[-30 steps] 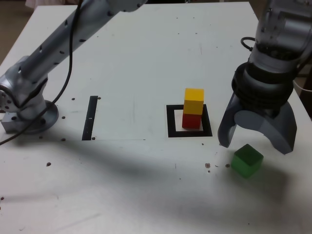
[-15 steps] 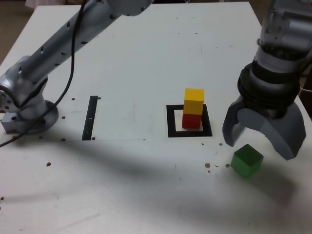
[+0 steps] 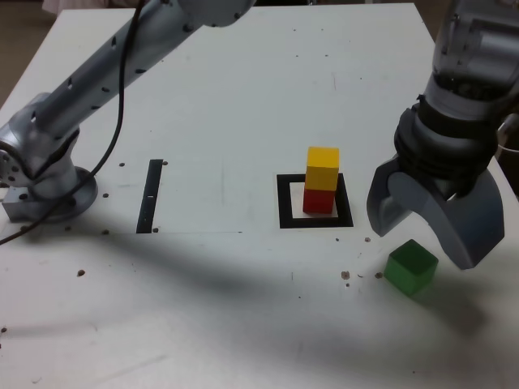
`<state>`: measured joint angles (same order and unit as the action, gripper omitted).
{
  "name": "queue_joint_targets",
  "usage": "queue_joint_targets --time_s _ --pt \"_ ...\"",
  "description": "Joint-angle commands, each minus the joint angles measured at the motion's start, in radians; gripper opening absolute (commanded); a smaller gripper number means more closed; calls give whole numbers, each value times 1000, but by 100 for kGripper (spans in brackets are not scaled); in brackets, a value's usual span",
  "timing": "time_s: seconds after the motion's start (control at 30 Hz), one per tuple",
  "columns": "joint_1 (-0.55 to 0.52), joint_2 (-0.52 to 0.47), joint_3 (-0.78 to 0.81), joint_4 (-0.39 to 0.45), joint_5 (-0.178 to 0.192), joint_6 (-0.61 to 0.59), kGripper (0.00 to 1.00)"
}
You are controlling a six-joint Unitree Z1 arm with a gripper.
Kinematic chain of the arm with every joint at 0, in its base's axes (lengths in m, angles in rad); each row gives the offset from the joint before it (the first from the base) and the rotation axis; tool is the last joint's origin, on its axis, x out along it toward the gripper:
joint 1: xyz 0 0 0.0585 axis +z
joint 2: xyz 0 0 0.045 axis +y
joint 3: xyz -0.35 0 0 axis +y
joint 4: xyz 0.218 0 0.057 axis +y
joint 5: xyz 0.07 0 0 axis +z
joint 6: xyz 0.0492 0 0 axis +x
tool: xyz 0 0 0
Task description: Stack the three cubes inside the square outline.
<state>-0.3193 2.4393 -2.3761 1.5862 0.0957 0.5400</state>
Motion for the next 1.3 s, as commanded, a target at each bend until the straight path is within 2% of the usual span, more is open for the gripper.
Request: queue_joint_targets --time_s 0.0,0.37,0.67,0.8,0.97,1.03,1.1,1.27 --pt "-3 13 4 10 4 1 99" --pt "-17 63 -4 10 3 -12 96" --pt "-19 87 -13 23 10 -47 84" --pt "-24 95 -17 22 11 -63 73" --pt "-27 102 -22 21 14 -86 46" --pt "-27 104 -26 22 14 -88 39" --pt "-28 105 -33 24 14 -86 33" --pt "-29 105 -38 29 15 -84 30"
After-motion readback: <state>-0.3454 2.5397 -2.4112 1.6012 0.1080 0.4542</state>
